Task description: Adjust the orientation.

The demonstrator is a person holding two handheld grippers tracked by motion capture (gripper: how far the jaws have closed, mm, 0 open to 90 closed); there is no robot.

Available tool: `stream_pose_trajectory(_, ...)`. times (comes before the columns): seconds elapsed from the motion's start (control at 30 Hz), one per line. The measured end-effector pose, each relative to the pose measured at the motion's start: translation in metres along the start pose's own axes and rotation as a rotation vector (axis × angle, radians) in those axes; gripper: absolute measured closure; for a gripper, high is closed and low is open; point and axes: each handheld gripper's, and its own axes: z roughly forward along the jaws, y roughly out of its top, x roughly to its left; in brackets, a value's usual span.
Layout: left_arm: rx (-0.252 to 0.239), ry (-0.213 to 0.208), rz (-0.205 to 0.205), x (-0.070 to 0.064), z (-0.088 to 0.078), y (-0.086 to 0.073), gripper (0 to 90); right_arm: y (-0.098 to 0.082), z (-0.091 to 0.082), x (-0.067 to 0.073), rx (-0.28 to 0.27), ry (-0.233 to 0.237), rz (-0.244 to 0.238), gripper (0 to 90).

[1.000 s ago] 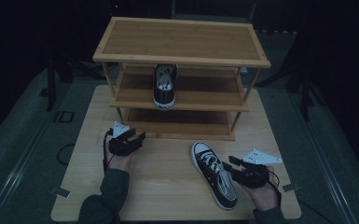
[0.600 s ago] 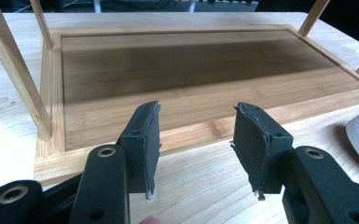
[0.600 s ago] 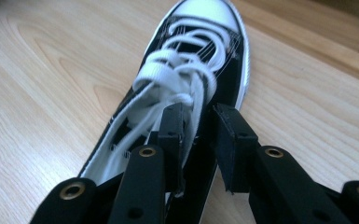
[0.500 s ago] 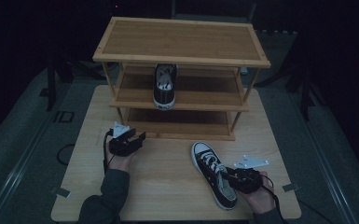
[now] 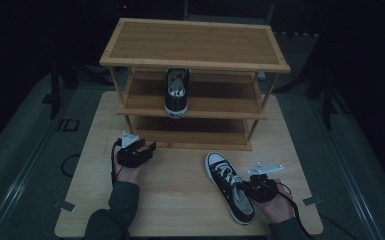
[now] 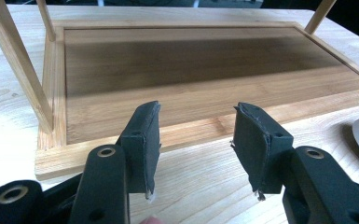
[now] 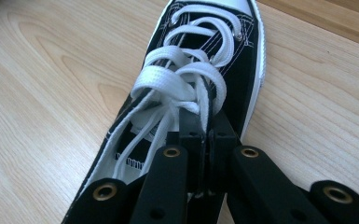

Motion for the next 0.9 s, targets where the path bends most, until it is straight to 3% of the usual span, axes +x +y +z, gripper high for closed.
stream_pose_trajectory(0.3,0.005,-0.003,-0.003,0.0,0.002,-0.001,51.3,0.001,0.002,-0.006,-0.099,0.011,0.088,88.3)
stream_pose_trajectory(0.6,0.002,0.0,-0.008,0.002,0.002,-0.001,51.3,0.006,0.014,-0.004,-0.141,-0.001,0.103,88.4)
stream_pose_trajectory(0.9,0.005,0.0,-0.008,0.002,0.002,-0.001,51.3,0.01,0.007,-0.004,-0.181,0.021,0.132,88.3)
